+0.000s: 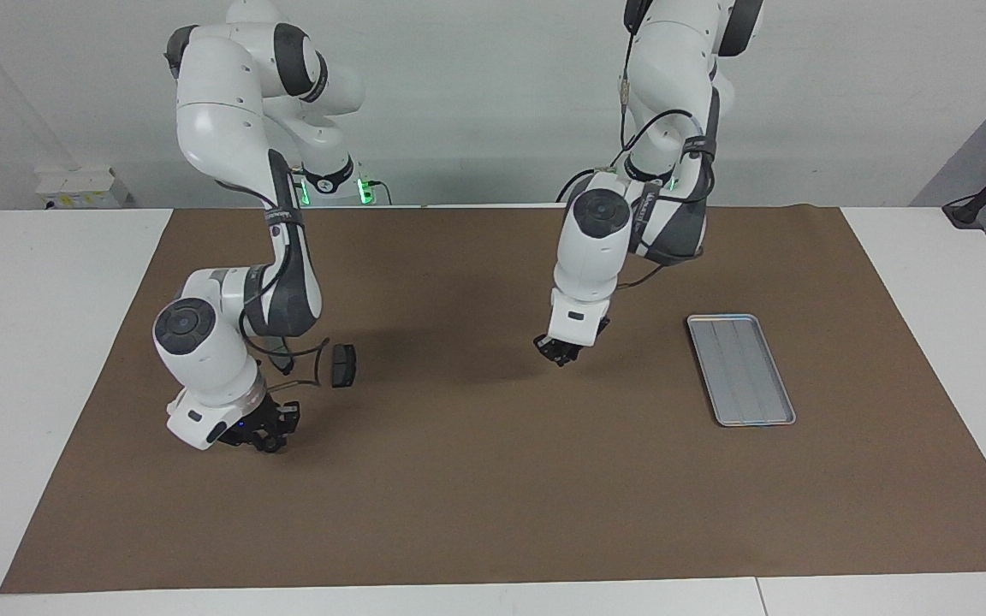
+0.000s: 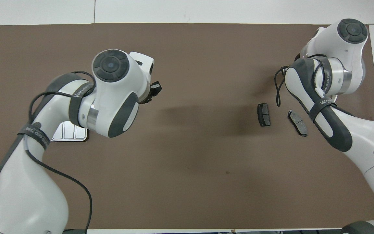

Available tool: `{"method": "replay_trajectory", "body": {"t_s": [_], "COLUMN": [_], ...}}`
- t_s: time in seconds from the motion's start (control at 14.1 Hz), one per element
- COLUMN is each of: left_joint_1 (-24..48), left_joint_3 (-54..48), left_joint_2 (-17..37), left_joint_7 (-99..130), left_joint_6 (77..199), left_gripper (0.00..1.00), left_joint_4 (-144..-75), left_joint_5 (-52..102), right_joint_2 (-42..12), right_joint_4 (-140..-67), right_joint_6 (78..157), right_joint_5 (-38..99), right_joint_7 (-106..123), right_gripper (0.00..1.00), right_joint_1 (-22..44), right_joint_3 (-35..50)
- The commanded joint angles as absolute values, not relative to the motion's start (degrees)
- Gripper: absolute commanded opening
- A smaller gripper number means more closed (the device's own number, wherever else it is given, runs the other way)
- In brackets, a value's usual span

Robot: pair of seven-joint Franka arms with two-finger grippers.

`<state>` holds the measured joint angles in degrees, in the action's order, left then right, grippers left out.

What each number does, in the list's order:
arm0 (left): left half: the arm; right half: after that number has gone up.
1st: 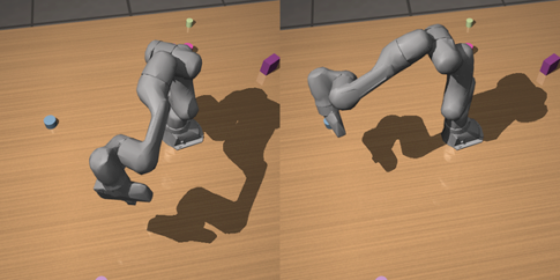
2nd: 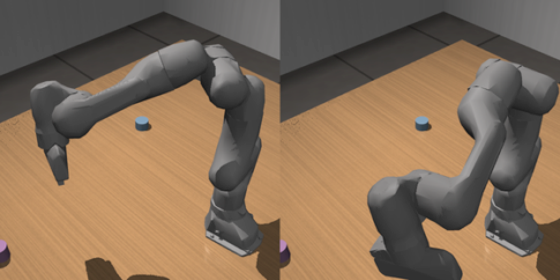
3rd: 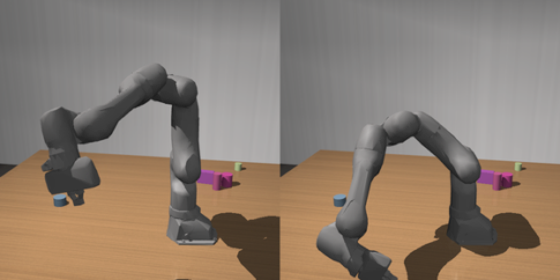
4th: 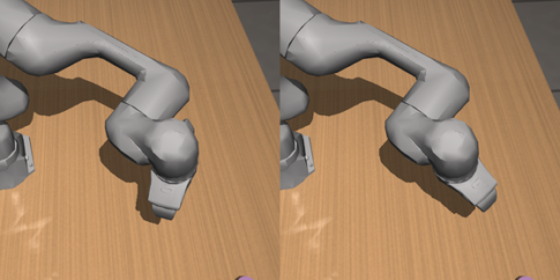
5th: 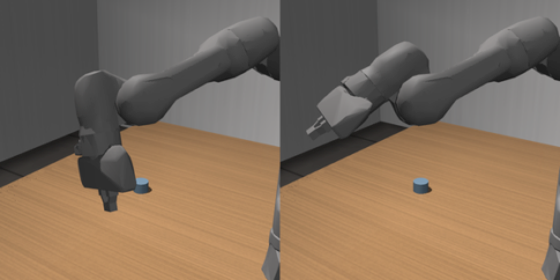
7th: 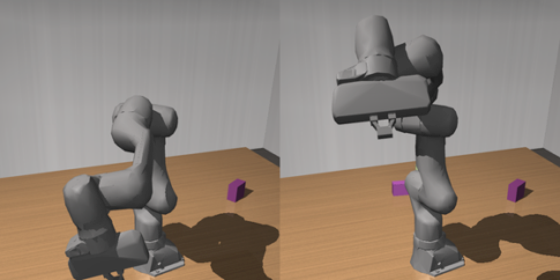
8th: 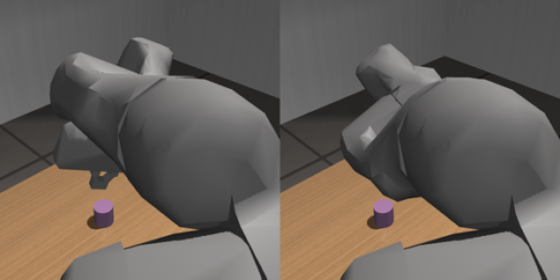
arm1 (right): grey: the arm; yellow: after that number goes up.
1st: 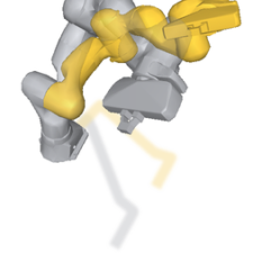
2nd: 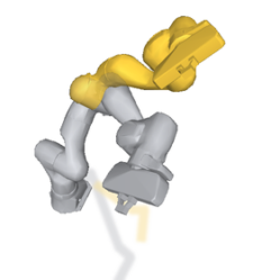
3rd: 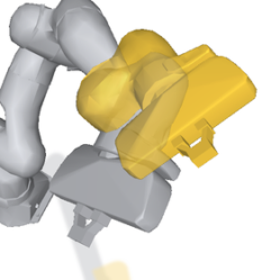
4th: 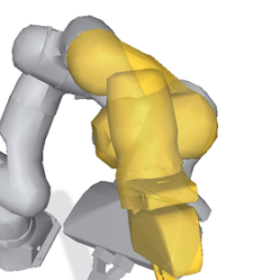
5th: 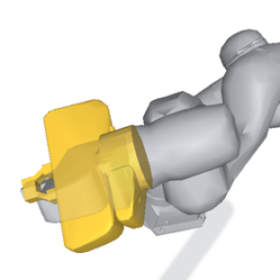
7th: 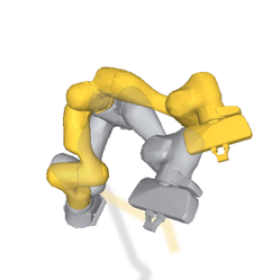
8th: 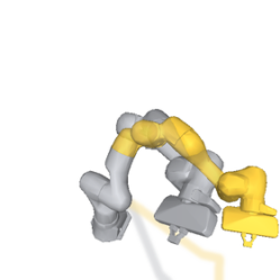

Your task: Place bearing gear from tray to pile

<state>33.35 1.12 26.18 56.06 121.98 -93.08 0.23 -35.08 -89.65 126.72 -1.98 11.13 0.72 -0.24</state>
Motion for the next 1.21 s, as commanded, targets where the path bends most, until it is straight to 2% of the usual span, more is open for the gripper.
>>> {"method": "replay_trajectory", "body": {"t_s": [0.0,0.28,0.35,0.43,0.71,0.78,0.85,0.99,1.14], "left_joint_1": [34.71,35.86,35.86,35.86,35.95,35.95,35.86,34.64,31.04], "left_joint_3": [2.2,2.2,2.2,2.2,2.2,2.2,2.28,2.46,3.43], "left_joint_2": [29.53,31.11,31.11,31.11,31.03,31.03,30.94,29.72,23.76], "left_joint_7": [57.83,58.71,59.06,59.67,59.68,59.68,59.68,59.33,58.8], "left_joint_6": [124.88,124.9,125.41,125.51,127.88,127.45,126.48,121.92,118.76], "left_gripper": [0.09,0.14,0.14,0.15,0.18,0.47,0.99,1.0,1.0], "left_joint_4": [-92.88,-93.6,-93.6,-93.86,-96.94,-96.6,-95.9,-93.79,-94.39], "left_joint_5": [-0.62,-0.97,-0.97,-0.97,-1.05,-1.05,-0.97,-1.05,-1.23], "right_joint_2": [-33.84,-33.66,-33.58,-33.14,-28.75,-27.52,-26.29,-23.74,-21.72], "right_joint_4": [-92.2,-92.46,-92.29,-92.2,-89.48,-88.25,-87.46,-86.84,-86.84], "right_joint_6": [128.23,127.97,127.62,127.18,118.07,114.82,112.09,108.47,106.36], "right_joint_5": [-1.41,-1.41,-1.41,-1.84,-2.63,-2.64,-2.55,-1.68,-1.23], "right_joint_7": [9.76,7.57,5.64,4.15,0.99,-0.77,-2.97,-7.36,-12.98], "right_gripper": [0.0,0.0,0.62,1.0,1.0,1.0,1.0,1.0,1.0], "right_joint_1": [0.26,0.52,0.88,1.05,5.0,6.23,7.46,9.4,11.85], "right_joint_3": [0.35,0.35,0.26,0.26,0.0,0.09,0.09,0.52,0.97]}}
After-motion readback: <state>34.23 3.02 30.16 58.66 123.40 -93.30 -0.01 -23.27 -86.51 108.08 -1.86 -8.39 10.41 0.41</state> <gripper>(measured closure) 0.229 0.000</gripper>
